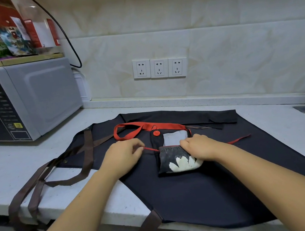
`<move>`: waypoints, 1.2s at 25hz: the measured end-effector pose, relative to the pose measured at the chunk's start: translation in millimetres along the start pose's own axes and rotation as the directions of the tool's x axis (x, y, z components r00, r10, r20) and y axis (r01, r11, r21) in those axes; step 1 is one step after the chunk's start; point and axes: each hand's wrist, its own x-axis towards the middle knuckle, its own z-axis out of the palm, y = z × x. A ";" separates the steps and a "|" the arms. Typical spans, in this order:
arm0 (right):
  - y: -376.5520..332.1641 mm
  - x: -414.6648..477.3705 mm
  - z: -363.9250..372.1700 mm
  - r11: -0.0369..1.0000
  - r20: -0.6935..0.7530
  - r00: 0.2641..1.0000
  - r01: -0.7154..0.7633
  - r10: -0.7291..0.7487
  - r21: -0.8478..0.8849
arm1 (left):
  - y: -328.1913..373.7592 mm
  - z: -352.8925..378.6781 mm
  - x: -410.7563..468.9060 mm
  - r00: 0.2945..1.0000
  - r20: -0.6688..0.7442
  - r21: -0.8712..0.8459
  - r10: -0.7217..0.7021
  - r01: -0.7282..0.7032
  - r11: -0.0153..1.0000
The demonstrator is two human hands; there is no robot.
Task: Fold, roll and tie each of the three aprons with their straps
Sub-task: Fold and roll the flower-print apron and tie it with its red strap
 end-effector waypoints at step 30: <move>35.3 24.1 11.2 0.735 -0.234 0.966 0.079 0.111 0.674 | 71.0 27.9 61.9 0.964 0.239 0.020 -0.116 0.115 0.993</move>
